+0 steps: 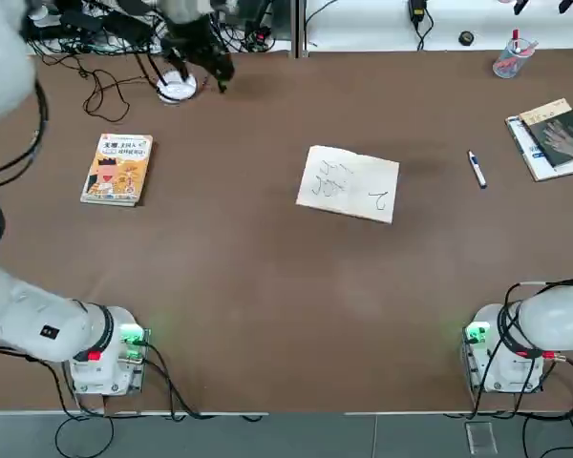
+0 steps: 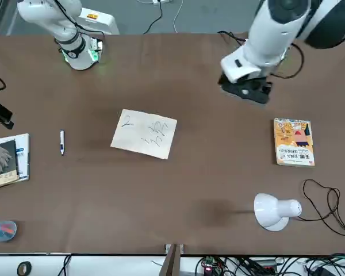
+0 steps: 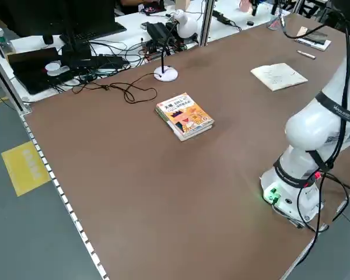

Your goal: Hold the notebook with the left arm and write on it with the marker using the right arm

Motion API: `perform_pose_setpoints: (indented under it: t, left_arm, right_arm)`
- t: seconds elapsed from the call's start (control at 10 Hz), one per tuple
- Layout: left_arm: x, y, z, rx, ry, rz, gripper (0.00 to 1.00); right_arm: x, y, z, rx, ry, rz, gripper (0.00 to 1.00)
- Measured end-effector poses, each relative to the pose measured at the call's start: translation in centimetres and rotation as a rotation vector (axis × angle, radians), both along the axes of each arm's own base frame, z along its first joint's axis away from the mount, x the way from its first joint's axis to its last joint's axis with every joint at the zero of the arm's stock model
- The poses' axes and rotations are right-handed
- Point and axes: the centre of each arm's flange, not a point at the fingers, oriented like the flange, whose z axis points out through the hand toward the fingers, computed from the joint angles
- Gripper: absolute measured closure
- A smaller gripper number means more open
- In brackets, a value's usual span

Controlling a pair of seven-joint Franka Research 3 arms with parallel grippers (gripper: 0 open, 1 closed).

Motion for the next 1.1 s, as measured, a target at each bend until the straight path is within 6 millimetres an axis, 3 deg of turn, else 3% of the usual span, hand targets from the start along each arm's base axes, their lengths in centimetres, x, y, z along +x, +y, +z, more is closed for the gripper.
perform_pose_setpoints:
  t: [0.5, 1.1]
  left_arm:
    - [-3.3, -8.3, -4.7, -0.008, 0.030, -0.053, 0.00]
    - [-5.1, -14.2, -9.7, 0.006, -0.014, 0.041, 0.00]
  right_arm:
    - [0.0, 0.0, 0.0, 0.000, 0.000, -0.001, 0.00]
    - [0.0, 0.0, 0.0, 0.000, -0.002, -0.001, 0.00]
